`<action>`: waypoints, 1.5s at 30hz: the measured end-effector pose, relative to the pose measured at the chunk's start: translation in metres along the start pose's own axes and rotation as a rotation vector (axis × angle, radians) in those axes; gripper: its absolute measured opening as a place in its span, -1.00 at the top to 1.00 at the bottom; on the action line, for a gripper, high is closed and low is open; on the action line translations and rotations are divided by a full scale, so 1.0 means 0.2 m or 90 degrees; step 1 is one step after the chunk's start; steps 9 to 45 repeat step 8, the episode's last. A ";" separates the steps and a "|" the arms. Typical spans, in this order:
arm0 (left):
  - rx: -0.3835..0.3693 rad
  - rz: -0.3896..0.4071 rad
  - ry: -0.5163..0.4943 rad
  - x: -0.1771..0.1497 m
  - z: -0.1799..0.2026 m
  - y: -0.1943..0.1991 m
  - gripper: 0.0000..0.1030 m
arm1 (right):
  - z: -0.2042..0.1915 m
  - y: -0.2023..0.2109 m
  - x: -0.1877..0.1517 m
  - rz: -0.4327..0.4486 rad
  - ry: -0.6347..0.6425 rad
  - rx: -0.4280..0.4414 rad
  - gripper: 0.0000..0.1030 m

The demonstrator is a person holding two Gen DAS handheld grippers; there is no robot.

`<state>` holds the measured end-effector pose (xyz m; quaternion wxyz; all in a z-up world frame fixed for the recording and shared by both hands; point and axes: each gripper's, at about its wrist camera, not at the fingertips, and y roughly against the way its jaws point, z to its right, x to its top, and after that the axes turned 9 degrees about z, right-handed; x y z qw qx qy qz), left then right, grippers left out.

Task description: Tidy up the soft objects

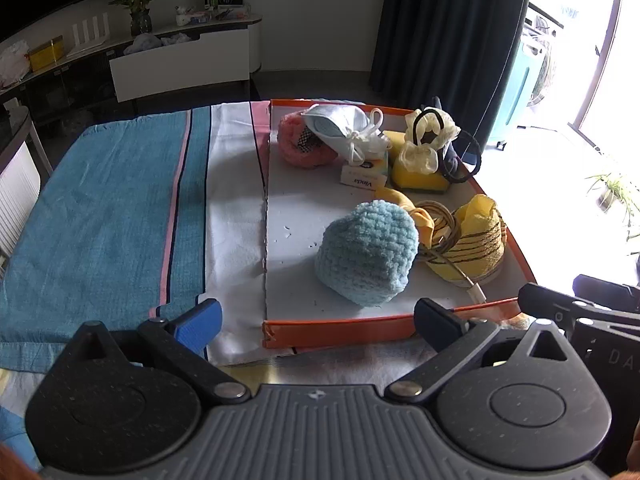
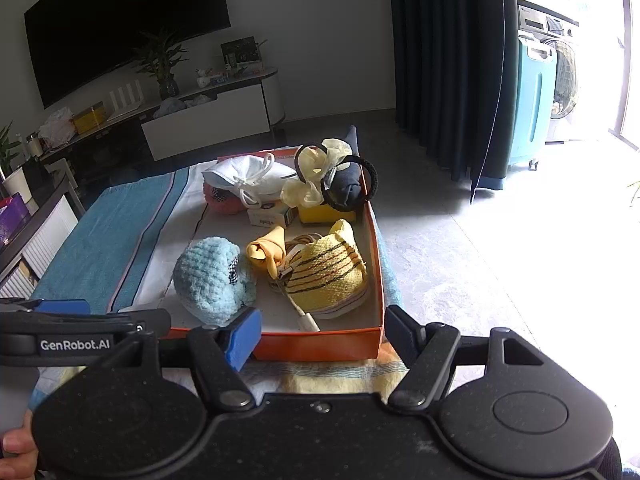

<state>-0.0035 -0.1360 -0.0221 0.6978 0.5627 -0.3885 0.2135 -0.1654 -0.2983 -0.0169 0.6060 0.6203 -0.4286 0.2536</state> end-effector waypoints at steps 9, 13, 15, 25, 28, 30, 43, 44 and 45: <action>-0.004 0.009 0.009 0.00 0.00 0.01 -1.00 | -0.01 0.00 0.00 -0.001 0.006 -0.003 -0.59; -0.004 0.009 0.009 0.00 0.00 0.01 -1.00 | -0.01 0.00 0.00 -0.001 0.006 -0.003 -0.59; -0.004 0.009 0.009 0.00 0.00 0.01 -1.00 | -0.01 0.00 0.00 -0.001 0.006 -0.003 -0.59; -0.004 0.009 0.009 0.00 0.00 0.01 -1.00 | -0.01 0.00 0.00 -0.001 0.006 -0.003 -0.59; -0.004 0.009 0.009 0.00 0.00 0.01 -1.00 | -0.01 0.00 0.00 -0.001 0.006 -0.003 -0.59; -0.004 0.009 0.009 0.00 0.00 0.01 -1.00 | -0.01 0.00 0.00 -0.001 0.006 -0.003 -0.59; -0.004 0.009 0.009 0.00 0.00 0.01 -1.00 | -0.01 0.00 0.00 -0.001 0.006 -0.003 -0.59; -0.004 0.009 0.009 0.00 0.00 0.01 -1.00 | -0.01 0.00 0.00 -0.001 0.006 -0.003 -0.59; -0.004 0.009 0.009 0.00 0.00 0.01 -1.00 | -0.01 0.00 0.00 -0.001 0.006 -0.003 -0.59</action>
